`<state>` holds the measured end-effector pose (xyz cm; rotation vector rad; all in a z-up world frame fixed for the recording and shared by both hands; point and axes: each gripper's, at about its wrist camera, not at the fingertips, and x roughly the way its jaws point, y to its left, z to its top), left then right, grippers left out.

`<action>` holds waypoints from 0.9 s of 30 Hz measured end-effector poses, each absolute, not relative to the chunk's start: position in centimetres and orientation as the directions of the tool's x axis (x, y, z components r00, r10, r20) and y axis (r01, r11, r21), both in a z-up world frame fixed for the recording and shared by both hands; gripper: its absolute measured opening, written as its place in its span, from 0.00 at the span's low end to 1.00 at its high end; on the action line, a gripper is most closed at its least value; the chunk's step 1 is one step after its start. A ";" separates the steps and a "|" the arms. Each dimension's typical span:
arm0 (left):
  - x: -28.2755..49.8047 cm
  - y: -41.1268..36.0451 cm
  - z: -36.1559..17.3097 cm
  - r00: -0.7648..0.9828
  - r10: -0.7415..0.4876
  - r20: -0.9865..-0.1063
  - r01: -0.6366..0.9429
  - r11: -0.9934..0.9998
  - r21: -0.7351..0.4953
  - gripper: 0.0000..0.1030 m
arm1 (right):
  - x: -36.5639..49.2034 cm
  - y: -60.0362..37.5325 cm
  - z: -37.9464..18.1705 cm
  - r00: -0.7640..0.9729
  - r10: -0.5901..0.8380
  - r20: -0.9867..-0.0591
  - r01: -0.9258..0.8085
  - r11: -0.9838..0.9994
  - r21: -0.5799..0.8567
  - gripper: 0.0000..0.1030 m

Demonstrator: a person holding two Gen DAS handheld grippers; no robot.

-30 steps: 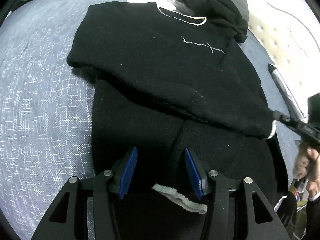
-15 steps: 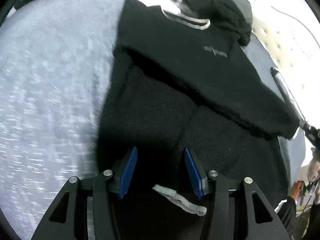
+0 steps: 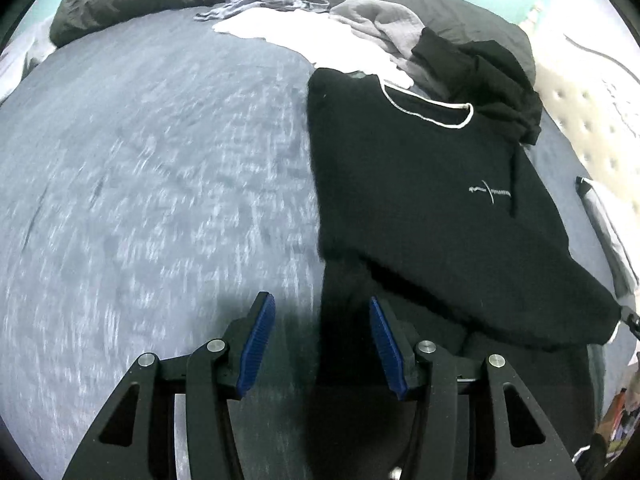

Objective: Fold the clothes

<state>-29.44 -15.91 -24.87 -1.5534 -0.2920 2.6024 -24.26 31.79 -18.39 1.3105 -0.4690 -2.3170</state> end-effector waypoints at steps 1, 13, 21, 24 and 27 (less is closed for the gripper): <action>-30.1 -15.6 -25.2 -0.473 0.175 -0.864 0.007 -0.979 -0.202 0.51 | -24.4 31.9 -18.6 -0.452 -0.526 -0.721 0.201 -0.847 0.492 0.03; -31.7 -15.1 -25.1 -0.510 0.109 -0.853 -0.057 -0.994 -0.093 0.19 | -24.8 31.6 -19.9 -0.414 -0.550 -0.725 0.197 -0.832 0.519 0.03; -31.3 -16.7 -25.3 -0.511 0.125 -0.850 -0.018 -0.991 -0.135 0.19 | -25.1 29.9 -22.1 -0.357 -0.495 -0.792 0.207 -0.869 0.450 0.03; -31.0 -17.0 -25.0 -0.504 0.155 -0.849 -0.021 -0.986 -0.168 0.21 | -25.4 30.1 -23.3 -0.338 -0.485 -0.807 0.191 -0.875 0.446 0.03; -30.5 -17.4 -24.4 -0.505 0.179 -0.844 -0.028 -0.981 -0.191 0.23 | -25.5 30.3 -24.0 -0.324 -0.494 -0.807 0.184 -0.870 0.458 0.03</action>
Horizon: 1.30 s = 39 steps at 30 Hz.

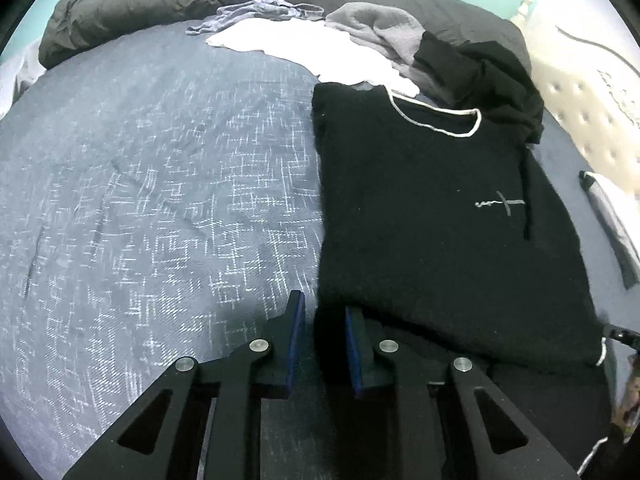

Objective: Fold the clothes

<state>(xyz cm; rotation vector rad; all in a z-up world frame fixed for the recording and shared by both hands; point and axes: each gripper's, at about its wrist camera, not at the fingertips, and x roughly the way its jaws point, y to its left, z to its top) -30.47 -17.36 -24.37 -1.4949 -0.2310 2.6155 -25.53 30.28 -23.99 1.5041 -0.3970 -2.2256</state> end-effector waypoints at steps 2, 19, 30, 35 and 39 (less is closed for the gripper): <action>-30.1 -17.6 -23.7 -0.513 0.192 -0.837 -0.023 -0.977 -0.210 0.26 | -25.5 30.3 -24.1 -0.319 -0.496 -0.808 0.187 -0.868 0.459 0.03; -38.0 -19.2 -21.0 -0.537 0.221 -0.814 0.055 -0.954 -0.294 0.40 | -25.5 30.4 -23.5 -0.311 -0.532 -0.788 0.209 -0.847 0.489 0.06; -47.3 -19.0 -22.6 -0.513 0.242 -0.824 0.046 -0.950 -0.309 0.46 | -25.4 32.2 -21.9 -0.363 -0.554 -0.749 0.201 -0.831 0.518 0.06; -49.3 -19.4 -24.5 -0.483 0.261 -0.835 0.051 -0.944 -0.325 0.33 | -25.6 32.2 -22.0 -0.386 -0.570 -0.725 0.193 -0.819 0.541 0.06; -49.7 -20.0 -24.8 -0.508 0.255 -0.823 0.076 -0.938 -0.337 0.21 | -25.7 31.5 -22.5 -0.376 -0.576 -0.725 0.204 -0.815 0.542 0.06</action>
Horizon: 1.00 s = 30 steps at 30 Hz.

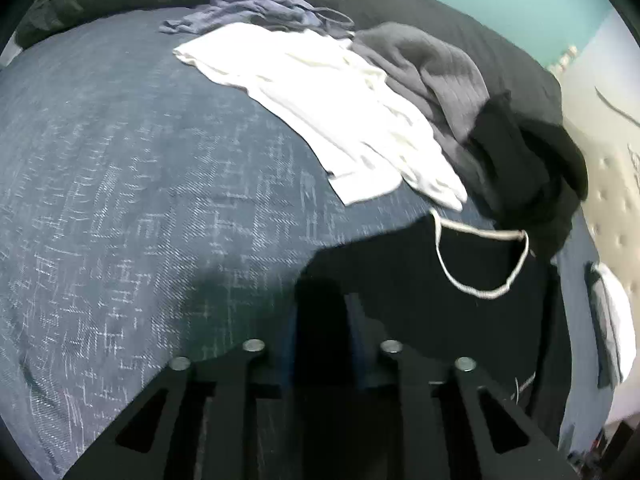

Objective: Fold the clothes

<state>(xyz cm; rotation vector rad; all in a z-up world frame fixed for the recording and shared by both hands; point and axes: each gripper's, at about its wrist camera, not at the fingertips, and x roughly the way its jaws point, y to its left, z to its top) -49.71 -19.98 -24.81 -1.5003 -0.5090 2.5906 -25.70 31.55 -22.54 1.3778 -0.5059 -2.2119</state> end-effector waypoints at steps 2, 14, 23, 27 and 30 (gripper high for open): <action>-49.9 -20.4 -25.0 -0.512 0.259 -0.819 0.094 -0.931 -0.353 0.20 | -25.7 31.4 -22.8 -0.371 -0.578 -0.727 0.206 -0.814 0.542 0.06; -46.6 -24.8 -20.5 -0.602 0.236 -0.763 0.162 -0.899 -0.406 0.21 | -25.3 32.7 -21.8 -0.397 -0.572 -0.718 0.194 -0.817 0.544 0.06; -36.2 -23.5 -18.1 -0.517 0.287 -0.806 0.024 -0.937 -0.349 0.24 | -23.8 32.9 -20.6 -0.327 -0.550 -0.769 0.212 -0.835 0.507 0.33; -30.2 -22.6 -17.3 -0.467 0.317 -0.825 -0.022 -0.937 -0.348 0.27 | -22.2 33.0 -20.4 -0.261 -0.538 -0.801 0.225 -0.841 0.491 0.34; -25.1 -21.7 -16.7 -0.430 0.350 -0.832 -0.043 -0.928 -0.369 0.28 | -20.7 33.2 -20.5 -0.208 -0.522 -0.827 0.231 -0.848 0.477 0.34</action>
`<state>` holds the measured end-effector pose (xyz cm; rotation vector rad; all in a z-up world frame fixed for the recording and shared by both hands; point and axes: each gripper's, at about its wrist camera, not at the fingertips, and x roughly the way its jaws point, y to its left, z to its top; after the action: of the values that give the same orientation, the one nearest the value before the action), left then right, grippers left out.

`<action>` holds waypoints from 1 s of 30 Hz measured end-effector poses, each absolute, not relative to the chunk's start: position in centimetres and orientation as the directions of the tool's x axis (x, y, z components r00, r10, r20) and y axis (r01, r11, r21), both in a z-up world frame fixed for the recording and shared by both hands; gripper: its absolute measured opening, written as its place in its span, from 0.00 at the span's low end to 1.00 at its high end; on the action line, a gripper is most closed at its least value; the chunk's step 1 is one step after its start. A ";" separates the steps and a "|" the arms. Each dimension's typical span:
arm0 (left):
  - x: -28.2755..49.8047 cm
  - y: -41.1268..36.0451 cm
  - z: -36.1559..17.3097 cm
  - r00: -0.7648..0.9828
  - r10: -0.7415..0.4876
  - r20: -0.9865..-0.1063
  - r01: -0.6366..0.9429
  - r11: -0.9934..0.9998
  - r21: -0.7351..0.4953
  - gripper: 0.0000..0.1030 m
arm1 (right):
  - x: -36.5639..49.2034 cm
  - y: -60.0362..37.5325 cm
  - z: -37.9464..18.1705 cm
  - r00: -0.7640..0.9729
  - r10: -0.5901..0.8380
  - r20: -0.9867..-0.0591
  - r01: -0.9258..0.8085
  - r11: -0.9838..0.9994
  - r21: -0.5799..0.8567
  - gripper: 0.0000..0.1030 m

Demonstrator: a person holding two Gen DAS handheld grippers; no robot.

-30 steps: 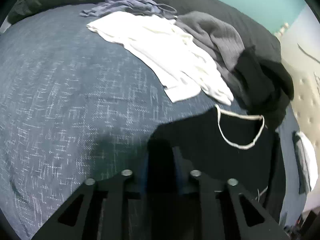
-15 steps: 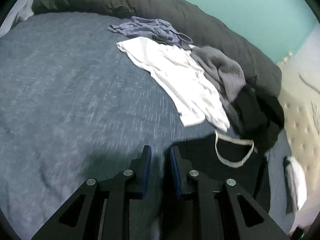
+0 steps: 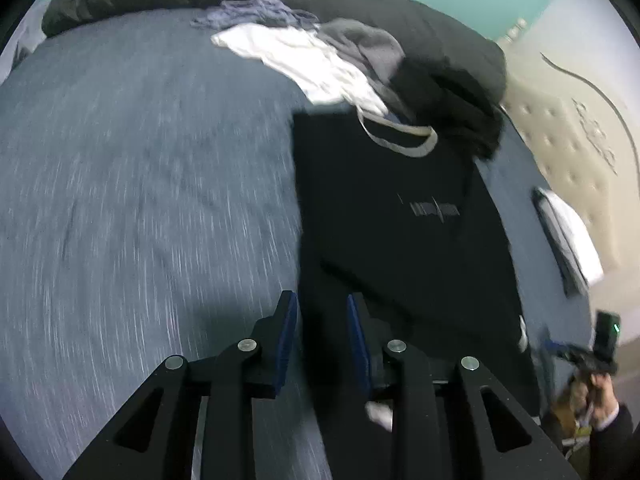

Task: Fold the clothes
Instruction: 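Grasp the sweatshirt hem with the left tool while the right tool grasps it too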

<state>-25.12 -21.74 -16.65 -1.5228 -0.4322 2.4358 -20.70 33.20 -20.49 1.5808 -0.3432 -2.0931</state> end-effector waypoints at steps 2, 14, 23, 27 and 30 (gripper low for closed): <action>-22.5 -21.2 -16.4 -0.411 0.363 -0.836 -0.057 -0.926 -0.374 0.34 | -19.5 33.3 -20.7 -0.173 -0.514 -0.840 0.234 -0.850 0.472 0.34; -8.5 -18.8 -19.2 -0.284 0.437 -0.854 -0.054 -0.896 -0.440 0.38 | -12.9 33.3 -21.0 -0.059 -0.472 -0.880 0.250 -0.860 0.445 0.39; -4.8 -16.9 -21.1 -0.225 0.453 -0.863 -0.070 -0.891 -0.449 0.41 | -11.5 33.6 -22.1 -0.028 -0.447 -0.894 0.221 -0.875 0.430 0.40; -3.8 -16.1 -22.0 -0.199 0.455 -0.868 -0.075 -0.890 -0.450 0.41 | -11.5 33.7 -22.8 -0.015 -0.439 -0.898 0.204 -0.881 0.427 0.43; -3.4 -15.6 -22.9 -0.175 0.452 -0.874 -0.069 -0.892 -0.448 0.41 | -11.6 33.6 -23.3 -0.009 -0.440 -0.898 0.195 -0.881 0.430 0.43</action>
<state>-3.35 -15.62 -22.90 -1.7536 -0.4397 2.1284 -11.57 33.60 -23.26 1.8389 -0.2527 -1.9423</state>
